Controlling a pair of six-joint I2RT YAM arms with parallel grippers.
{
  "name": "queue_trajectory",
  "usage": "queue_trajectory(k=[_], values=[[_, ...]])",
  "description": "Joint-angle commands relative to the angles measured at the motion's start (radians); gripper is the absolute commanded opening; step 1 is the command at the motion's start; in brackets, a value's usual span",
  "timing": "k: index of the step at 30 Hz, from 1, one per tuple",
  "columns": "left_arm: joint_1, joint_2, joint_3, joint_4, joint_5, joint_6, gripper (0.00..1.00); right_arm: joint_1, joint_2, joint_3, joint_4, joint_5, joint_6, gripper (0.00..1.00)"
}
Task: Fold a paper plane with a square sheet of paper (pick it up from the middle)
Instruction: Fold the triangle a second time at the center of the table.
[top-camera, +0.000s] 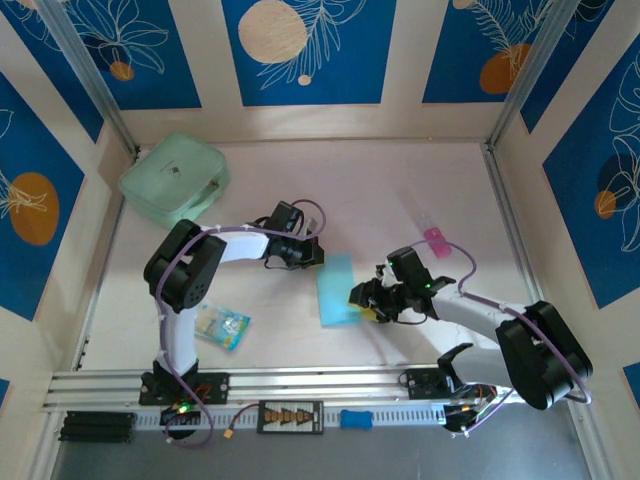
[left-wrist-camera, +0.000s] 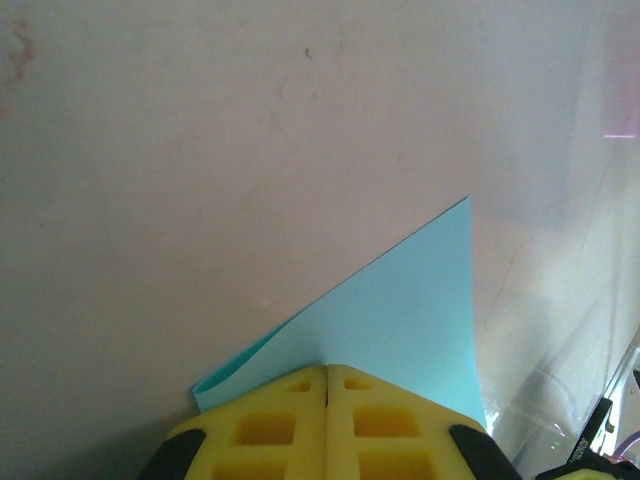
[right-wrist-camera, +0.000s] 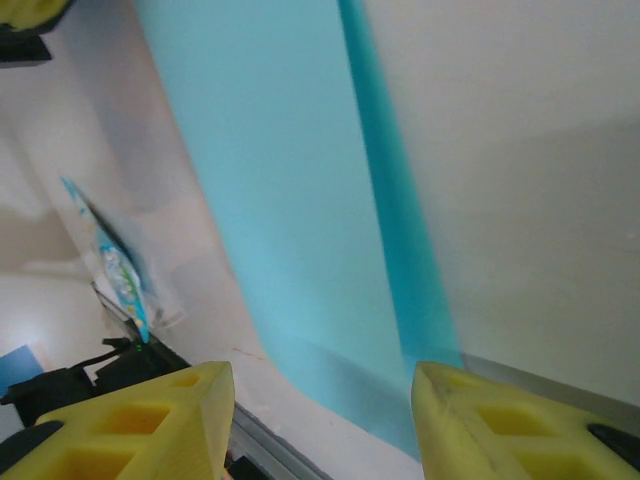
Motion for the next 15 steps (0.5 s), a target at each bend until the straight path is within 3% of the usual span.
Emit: queue_trajectory(k=[1,11,15], values=[[0.002,0.03,-0.031,-0.045,0.003,0.026,0.0,-0.004,0.034,0.006,0.077,-0.072,0.013,0.51],[0.002,0.052,-0.018,-0.033,0.038,0.032,0.0,-0.063,0.111,0.032,0.145,-0.151,-0.048,0.5],[0.002,0.049,-0.009,-0.041,0.046,0.049,0.0,-0.087,0.177,0.062,0.135,-0.204,-0.097,0.44]])
